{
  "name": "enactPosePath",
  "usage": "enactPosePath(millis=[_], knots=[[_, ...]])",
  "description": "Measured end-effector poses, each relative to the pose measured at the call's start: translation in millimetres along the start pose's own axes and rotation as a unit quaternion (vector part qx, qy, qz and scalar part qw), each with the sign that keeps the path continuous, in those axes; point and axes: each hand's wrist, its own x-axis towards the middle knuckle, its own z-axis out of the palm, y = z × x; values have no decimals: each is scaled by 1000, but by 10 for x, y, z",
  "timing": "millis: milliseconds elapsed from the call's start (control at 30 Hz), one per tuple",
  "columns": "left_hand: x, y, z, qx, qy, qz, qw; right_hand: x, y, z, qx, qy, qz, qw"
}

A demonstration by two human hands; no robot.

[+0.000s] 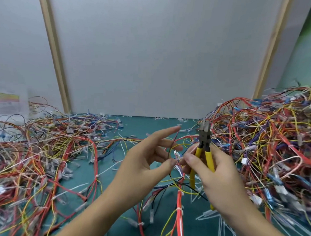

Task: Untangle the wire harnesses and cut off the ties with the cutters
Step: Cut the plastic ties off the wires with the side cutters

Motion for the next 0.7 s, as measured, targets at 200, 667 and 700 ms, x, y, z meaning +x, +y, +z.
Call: enactPosePath(millis=[200, 667, 700], knots=[[9, 3, -10, -50, 21, -12, 998, -38, 28, 63, -36, 35, -30, 998], [-12, -16, -25, -84, -17, -154, 984, 46, 130, -10, 11, 76, 2, 997], [-8, -13, -34, -81, -10, -150, 985, 50, 121, -24, 14, 74, 8, 997]])
